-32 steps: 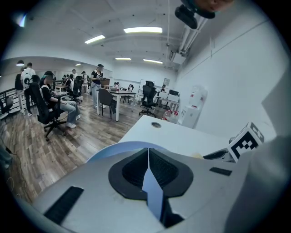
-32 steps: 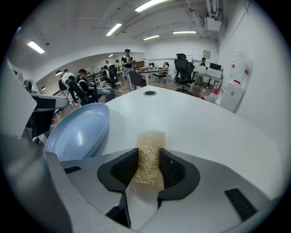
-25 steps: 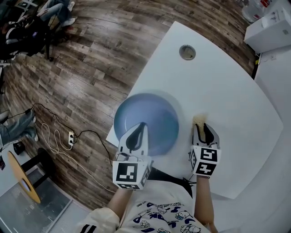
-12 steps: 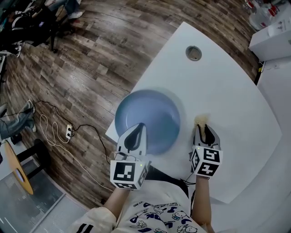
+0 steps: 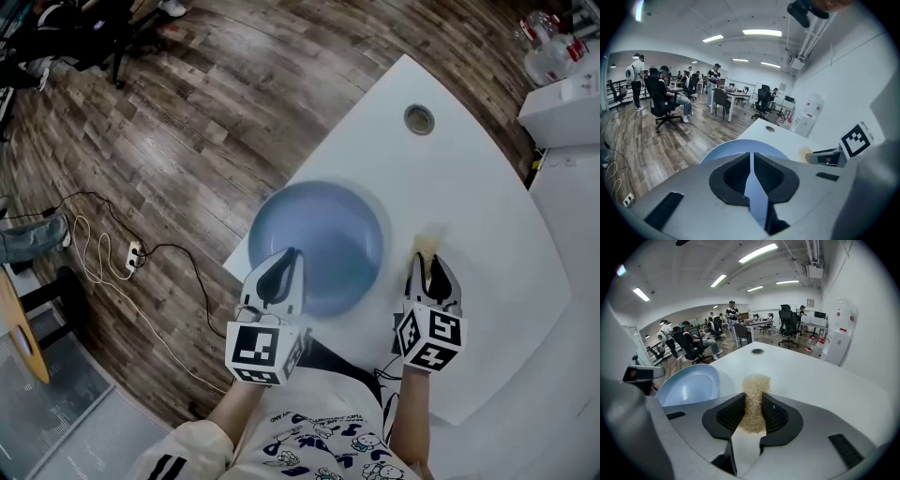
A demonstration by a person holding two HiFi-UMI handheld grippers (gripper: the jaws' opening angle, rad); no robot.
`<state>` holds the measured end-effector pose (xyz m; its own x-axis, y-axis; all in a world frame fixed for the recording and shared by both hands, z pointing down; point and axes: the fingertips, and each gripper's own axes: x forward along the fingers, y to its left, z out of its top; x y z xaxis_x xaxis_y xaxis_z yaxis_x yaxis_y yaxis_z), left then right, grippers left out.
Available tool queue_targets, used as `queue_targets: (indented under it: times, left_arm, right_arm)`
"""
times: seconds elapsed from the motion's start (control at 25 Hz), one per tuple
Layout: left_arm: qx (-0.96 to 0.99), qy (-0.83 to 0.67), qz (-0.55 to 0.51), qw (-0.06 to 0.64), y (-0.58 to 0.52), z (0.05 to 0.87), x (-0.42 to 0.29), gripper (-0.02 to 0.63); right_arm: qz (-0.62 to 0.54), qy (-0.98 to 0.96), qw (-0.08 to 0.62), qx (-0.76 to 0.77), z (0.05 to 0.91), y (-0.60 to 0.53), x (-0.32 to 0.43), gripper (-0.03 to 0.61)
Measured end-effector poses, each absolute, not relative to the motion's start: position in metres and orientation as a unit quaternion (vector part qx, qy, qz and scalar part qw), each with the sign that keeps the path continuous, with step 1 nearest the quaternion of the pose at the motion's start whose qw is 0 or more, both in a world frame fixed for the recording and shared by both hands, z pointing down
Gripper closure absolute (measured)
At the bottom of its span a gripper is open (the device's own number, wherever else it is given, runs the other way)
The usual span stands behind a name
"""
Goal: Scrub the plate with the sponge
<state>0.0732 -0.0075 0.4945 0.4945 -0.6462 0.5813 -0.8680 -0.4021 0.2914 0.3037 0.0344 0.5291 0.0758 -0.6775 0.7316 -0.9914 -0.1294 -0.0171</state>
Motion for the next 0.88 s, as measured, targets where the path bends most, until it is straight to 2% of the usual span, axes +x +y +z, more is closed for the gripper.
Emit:
queue_targets:
  times: [0.48,0.88]
  left_arm:
    - [0.805,-0.478,0.191,0.295,-0.003,0.492,0.01,0.598]
    - [0.793,-0.481,0.176,0.329,0.006,0.502,-0.02,0.597]
  right_arm:
    - [0.269,-0.661,0.248,0.655,0.504,0.011,0.221,0.465]
    - [0.255,-0.69,0.261,0.625,0.503,0.006,0.171,0.463]
